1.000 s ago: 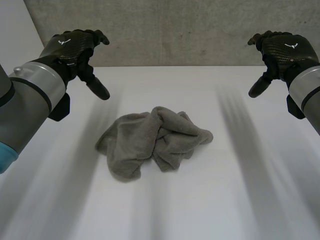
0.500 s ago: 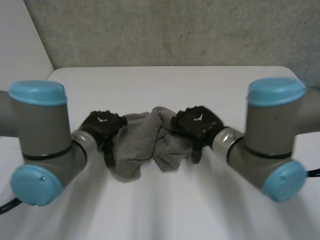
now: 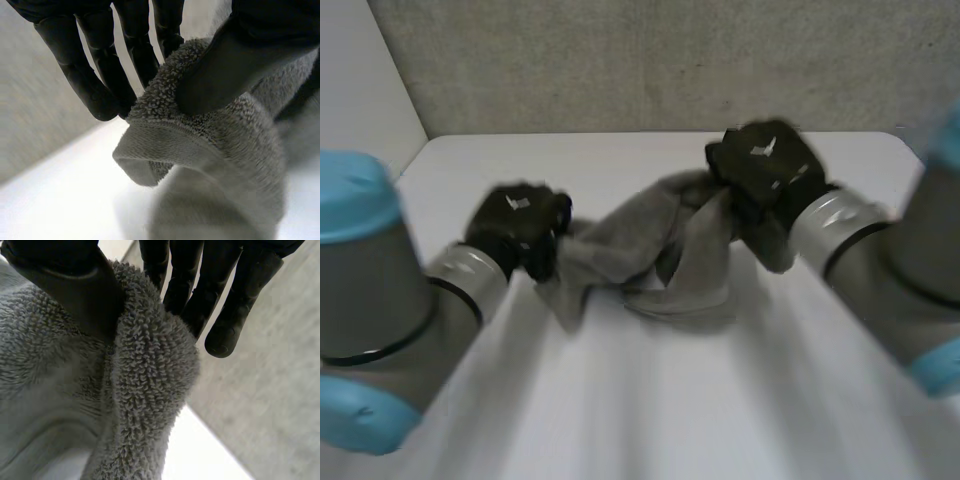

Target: Fold the towel.

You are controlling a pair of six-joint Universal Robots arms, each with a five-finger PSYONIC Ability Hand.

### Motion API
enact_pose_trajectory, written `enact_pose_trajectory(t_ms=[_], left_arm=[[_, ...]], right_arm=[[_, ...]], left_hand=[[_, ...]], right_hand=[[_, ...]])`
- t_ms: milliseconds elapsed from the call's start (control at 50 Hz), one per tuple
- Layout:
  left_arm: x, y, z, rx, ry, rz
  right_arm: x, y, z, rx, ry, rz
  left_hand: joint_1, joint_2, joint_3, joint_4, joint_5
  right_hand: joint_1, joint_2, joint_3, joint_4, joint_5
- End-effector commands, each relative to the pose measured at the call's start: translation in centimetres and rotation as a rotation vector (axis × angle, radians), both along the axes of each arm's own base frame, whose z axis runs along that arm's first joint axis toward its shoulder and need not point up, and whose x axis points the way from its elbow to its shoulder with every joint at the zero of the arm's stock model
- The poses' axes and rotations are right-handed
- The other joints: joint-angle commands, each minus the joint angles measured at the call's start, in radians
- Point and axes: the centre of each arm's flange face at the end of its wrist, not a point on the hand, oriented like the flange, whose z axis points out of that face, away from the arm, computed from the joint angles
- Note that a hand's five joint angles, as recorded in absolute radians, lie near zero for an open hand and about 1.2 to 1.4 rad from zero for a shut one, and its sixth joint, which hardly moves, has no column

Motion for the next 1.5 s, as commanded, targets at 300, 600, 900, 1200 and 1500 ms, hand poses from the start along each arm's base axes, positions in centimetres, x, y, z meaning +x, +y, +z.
enact_pose_trajectory(t_ms=[300, 600, 900, 1200, 1500], left_arm=[[2.8, -0.2, 2.1, 0.039, 0.066, 0.044], [-0.9, -9.4, -3.6, 0.054, 0.045, 0.069], [-0.1, -8.9, -1.1, 0.018, 0.052, 0.117], [4.3, 0.5, -4.1, 0.099, -0.135, 0.046], [3.0, 4.9, -8.6, 0.178, -0.202, -0.128]], right_arm=[[-4.5, -3.7, 1.0, 0.275, 0.059, 0.107], [-3.4, -13.8, -7.4, 0.027, 0.285, -0.072], [-4.3, -6.7, -0.8, -0.175, 0.220, -0.164], [-6.0, 4.4, -6.8, 0.195, 0.334, 0.086], [-5.5, 7.7, -11.2, 0.305, 0.415, 0.267]], left_hand=[[0.014, -0.080, -0.142, -0.114, -0.238], [0.014, -0.080, -0.142, -0.114, -0.238], [-1.192, -1.287, -1.349, -1.320, -1.444], [-1.107, -1.202, -1.264, -1.235, -1.359], [-1.101, -1.196, -1.258, -1.229, -1.353]], right_hand=[[0.117, 0.131, 0.101, 0.068, 0.097], [-0.677, -0.664, -0.694, -0.727, -0.698], [-1.104, -1.091, -1.121, -1.154, -1.125], [-1.104, -1.091, -1.121, -1.154, -1.125], [-1.053, -1.040, -1.070, -1.103, -1.073]])
